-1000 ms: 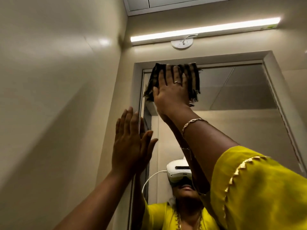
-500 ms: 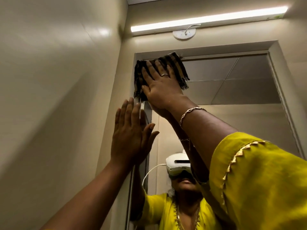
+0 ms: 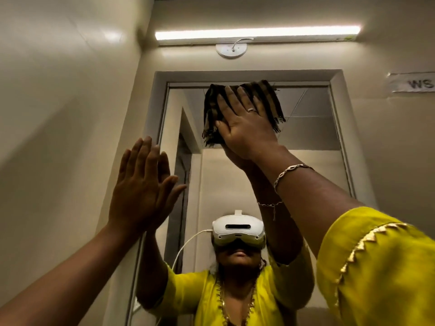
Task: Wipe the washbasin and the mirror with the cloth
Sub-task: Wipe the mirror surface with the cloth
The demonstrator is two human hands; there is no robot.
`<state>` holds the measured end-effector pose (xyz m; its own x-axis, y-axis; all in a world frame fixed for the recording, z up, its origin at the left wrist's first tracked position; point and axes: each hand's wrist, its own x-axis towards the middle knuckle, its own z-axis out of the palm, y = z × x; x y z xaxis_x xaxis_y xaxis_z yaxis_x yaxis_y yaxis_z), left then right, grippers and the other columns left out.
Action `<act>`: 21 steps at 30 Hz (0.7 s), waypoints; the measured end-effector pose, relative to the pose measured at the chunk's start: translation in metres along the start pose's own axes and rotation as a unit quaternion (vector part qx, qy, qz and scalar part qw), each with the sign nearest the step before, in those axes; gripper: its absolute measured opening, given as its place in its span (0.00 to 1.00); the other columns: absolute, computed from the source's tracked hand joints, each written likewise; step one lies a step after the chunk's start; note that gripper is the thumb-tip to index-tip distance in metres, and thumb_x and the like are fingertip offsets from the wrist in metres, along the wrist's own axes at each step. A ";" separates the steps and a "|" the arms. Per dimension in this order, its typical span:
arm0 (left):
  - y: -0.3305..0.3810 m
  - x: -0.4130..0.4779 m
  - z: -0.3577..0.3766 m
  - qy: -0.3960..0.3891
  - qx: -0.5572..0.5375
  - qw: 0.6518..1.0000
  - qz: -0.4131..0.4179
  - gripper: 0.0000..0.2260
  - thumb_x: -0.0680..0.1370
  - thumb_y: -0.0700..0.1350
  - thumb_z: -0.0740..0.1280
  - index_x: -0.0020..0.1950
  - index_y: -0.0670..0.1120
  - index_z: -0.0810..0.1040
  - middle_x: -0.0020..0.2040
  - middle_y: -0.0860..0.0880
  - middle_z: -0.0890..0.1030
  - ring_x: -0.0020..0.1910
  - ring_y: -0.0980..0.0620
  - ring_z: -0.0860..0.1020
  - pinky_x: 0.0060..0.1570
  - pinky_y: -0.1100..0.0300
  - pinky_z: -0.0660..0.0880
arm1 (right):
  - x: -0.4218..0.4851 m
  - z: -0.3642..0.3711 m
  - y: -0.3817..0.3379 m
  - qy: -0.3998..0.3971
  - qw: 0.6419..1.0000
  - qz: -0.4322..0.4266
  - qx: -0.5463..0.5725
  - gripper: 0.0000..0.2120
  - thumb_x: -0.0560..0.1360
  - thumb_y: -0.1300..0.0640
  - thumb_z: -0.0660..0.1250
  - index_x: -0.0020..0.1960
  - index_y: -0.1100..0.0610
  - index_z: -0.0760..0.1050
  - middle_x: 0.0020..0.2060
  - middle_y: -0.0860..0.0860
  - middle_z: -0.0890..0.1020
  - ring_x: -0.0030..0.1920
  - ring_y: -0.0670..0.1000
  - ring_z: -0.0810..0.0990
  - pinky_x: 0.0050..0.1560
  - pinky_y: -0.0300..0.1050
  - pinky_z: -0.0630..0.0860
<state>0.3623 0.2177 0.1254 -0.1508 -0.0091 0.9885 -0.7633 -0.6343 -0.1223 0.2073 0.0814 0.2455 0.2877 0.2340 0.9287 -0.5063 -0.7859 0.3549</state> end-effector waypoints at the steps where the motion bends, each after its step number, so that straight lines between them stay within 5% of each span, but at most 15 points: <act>1: 0.001 0.000 -0.001 -0.001 -0.002 1.000 0.000 0.37 0.75 0.64 0.51 0.71 0.36 0.60 0.72 0.36 0.61 0.73 0.41 0.56 0.73 0.52 0.47 | -0.004 -0.001 0.009 0.000 1.000 0.005 -0.002 0.26 0.80 0.46 0.46 0.76 0.50 0.43 0.76 0.50 0.45 0.75 0.51 0.40 0.73 0.50 0.36; 7: 0.008 0.001 -0.010 0.008 -0.042 0.999 0.003 0.42 0.76 0.68 0.41 0.69 0.33 0.62 0.71 0.33 0.62 0.71 0.37 0.58 0.72 0.56 0.45 | -0.024 -0.011 0.059 0.005 0.998 0.050 -0.023 0.29 0.77 0.44 0.43 0.76 0.50 0.45 0.76 0.50 0.46 0.76 0.51 0.42 0.73 0.50 0.38; 12: 0.009 0.000 -0.010 0.002 -0.040 0.999 0.002 0.42 0.76 0.68 0.40 0.68 0.32 0.63 0.70 0.32 0.63 0.71 0.36 0.59 0.71 0.48 0.49 | -0.036 -0.019 0.089 0.002 0.996 0.085 -0.024 0.32 0.73 0.43 0.40 0.76 0.50 0.44 0.76 0.50 0.45 0.76 0.51 0.41 0.73 0.49 0.38; 16: 0.007 0.001 -0.010 -0.005 -0.038 0.999 0.006 0.42 0.76 0.68 0.41 0.68 0.32 0.63 0.70 0.32 0.64 0.71 0.36 0.59 0.72 0.59 0.43 | -0.044 -0.022 0.101 0.016 0.993 0.112 -0.025 0.32 0.73 0.43 0.40 0.76 0.50 0.45 0.76 0.50 0.46 0.76 0.52 0.42 0.73 0.48 0.37; 21: 0.007 0.001 -0.009 0.006 -0.058 0.998 0.003 0.42 0.76 0.69 0.42 0.68 0.32 0.63 0.70 0.32 0.64 0.71 0.37 0.59 0.72 0.60 0.43 | -0.047 -0.020 0.091 0.030 0.984 0.173 -0.030 0.31 0.74 0.43 0.39 0.76 0.50 0.44 0.76 0.51 0.45 0.76 0.54 0.42 0.73 0.50 0.38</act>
<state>0.3513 0.2198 0.1251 -0.1629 -0.0031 0.9866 -0.8294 -0.5412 -0.1386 0.1316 0.0102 0.2363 0.0425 -0.0076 0.9991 -0.6137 -0.7893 0.0201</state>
